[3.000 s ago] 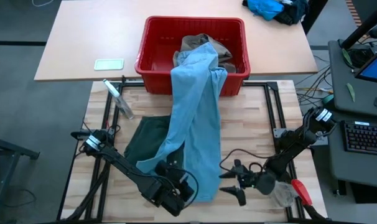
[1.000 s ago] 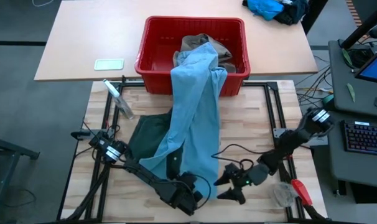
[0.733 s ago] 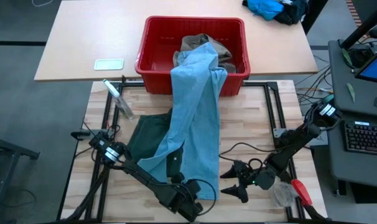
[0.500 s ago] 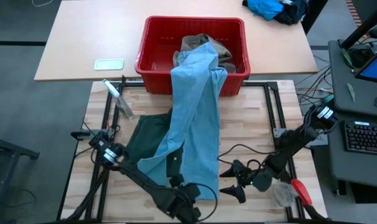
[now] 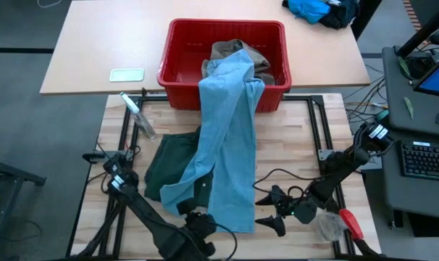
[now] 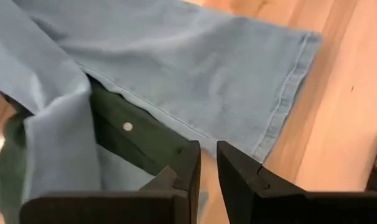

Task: Fold Laundry from Bin
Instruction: Fold the blue jeans

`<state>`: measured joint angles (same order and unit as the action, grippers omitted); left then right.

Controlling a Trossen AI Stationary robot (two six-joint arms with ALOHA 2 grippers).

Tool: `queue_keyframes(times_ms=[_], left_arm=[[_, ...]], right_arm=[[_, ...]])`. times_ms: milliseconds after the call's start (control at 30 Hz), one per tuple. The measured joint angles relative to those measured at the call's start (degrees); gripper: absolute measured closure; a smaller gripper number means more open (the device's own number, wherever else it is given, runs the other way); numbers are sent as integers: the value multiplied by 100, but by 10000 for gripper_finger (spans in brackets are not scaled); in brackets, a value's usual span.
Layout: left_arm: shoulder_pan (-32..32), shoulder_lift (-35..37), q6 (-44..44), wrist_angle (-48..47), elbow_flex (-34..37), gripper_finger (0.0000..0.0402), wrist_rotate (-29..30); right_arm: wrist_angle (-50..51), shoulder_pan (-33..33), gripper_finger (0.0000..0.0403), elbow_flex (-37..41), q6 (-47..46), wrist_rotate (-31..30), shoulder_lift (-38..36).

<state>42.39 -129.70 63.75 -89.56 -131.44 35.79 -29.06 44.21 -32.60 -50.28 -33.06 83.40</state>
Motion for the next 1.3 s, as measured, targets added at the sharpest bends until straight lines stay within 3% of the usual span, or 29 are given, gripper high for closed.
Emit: queue_keyframes(times_ms=[267,400,567,767,967,1167,1300], left_arm=[[4,448,-631,-47,230,365,121],[4,846,-742,-44,713,365,378],[36,1697,-463,405,2198,366,435],[74,3190,-1053,3290,4953,398,377],[-99,4677,-1157,5480,7169,392,106],[-303,5751,-204,5845,7899,389,37],[-304,5975,-355,5892,7858,363,314]], right_arm=[[-34,2,39,0,37,1,0],[-37,-13,39,0,152,0,0],[-37,-160,39,0,352,2,-9],[-32,-599,39,0,453,126,-46],[16,-1282,39,0,572,779,-46],[38,-1800,39,0,682,1589,-47],[55,-1840,39,0,1070,2130,-47]])
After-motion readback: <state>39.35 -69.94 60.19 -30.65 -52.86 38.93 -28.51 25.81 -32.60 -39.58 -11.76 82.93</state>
